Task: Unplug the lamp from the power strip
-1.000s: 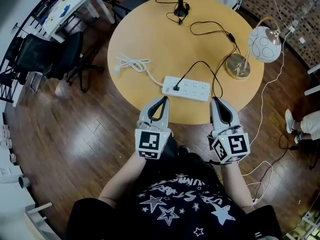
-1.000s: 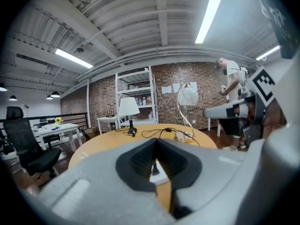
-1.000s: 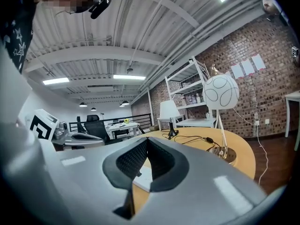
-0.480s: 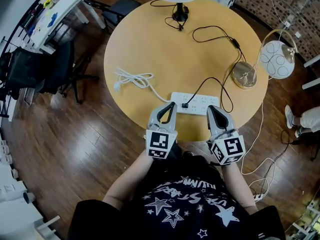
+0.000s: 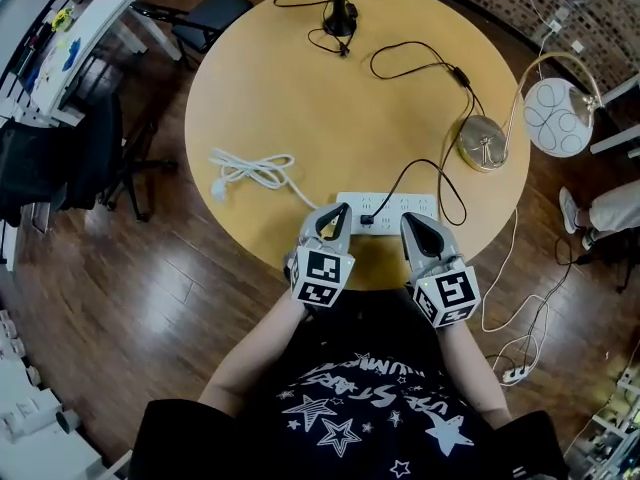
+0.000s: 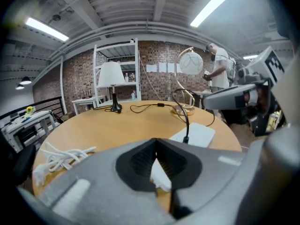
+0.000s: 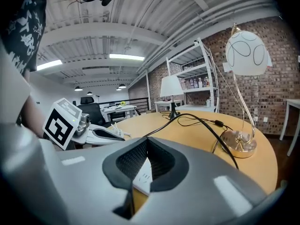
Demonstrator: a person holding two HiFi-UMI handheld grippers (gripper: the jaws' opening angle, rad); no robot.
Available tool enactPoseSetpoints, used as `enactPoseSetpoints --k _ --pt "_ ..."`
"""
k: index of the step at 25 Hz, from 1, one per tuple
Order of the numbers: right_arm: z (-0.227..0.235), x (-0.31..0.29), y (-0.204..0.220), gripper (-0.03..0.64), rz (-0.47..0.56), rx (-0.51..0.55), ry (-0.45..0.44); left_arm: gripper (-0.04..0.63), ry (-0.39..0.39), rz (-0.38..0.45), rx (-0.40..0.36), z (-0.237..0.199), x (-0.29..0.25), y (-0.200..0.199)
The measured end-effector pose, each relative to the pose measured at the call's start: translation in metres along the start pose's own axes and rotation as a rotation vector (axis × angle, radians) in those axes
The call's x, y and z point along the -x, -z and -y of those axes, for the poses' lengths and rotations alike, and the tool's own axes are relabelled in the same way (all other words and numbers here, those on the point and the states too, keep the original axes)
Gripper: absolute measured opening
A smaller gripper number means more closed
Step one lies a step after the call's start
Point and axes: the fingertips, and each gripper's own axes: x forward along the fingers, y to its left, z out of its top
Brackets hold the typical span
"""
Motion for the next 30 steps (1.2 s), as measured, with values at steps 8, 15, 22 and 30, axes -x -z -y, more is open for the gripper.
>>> enactPoseSetpoints --k 8,15,22,30 --pt "0.001 -0.012 0.017 0.009 -0.072 0.034 -0.097 0.005 0.0 -0.111 -0.004 -0.004 -0.016 0.016" --pt "-0.018 -0.023 0.033 0.009 -0.153 0.133 -0.283 0.005 -0.005 -0.195 -0.038 -0.006 -0.027 0.027" --pt "-0.034 -0.031 0.04 0.009 -0.202 0.197 -0.379 0.005 -0.008 -0.248 -0.079 -0.005 -0.032 0.029" --pt "-0.039 -0.037 0.056 0.009 -0.278 0.319 -0.437 0.003 -0.04 -0.232 -0.118 -0.003 -0.033 0.028"
